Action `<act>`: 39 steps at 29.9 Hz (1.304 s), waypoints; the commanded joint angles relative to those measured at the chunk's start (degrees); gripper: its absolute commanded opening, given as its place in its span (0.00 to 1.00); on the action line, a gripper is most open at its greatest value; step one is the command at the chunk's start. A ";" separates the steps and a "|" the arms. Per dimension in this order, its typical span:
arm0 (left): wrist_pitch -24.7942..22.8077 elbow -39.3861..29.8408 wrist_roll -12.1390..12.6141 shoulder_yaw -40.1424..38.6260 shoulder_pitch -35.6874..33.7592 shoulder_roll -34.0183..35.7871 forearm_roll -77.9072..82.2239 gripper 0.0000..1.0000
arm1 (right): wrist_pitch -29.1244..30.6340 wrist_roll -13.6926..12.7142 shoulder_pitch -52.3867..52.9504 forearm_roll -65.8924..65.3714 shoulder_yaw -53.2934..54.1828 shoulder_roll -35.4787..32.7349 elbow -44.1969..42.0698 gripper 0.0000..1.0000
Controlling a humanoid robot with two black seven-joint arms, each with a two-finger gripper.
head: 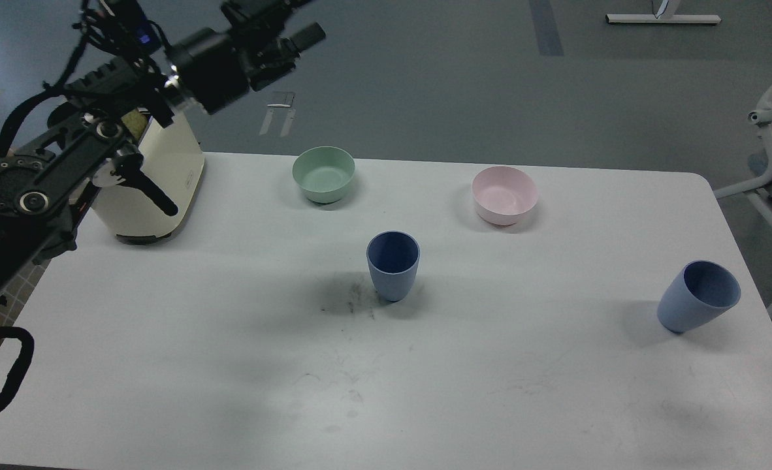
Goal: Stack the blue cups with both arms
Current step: 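Set the blue cup upright, open the left gripper and withdraw, then reach the right gripper to the other blue cup and grasp it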
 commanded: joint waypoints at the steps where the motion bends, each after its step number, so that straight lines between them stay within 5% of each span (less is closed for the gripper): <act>1: -0.16 0.50 0.15 -7.68 4.83 0.06 -9.54 0.97 | 0.00 0.09 -3.28 -3.39 -0.09 -3.67 6.11 1.00; 9: -0.33 10.59 0.59 -14.37 9.06 -1.08 -22.20 0.97 | 0.00 1.41 -8.21 -30.15 -3.32 -6.41 13.86 1.00; 16: -0.16 13.42 4.27 -14.37 12.04 -1.17 -31.01 0.98 | 0.00 2.81 -10.23 -55.94 -7.99 -7.20 17.91 1.00; 22: 0.37 13.42 4.99 -14.29 13.19 -1.61 -30.92 0.98 | 0.00 4.14 -13.75 -59.13 -12.39 -7.73 19.93 1.00; 39: 0.55 13.07 4.55 -13.58 13.19 -2.66 -30.66 0.98 | 0.00 2.56 -16.92 -67.65 -19.51 -2.72 19.49 0.69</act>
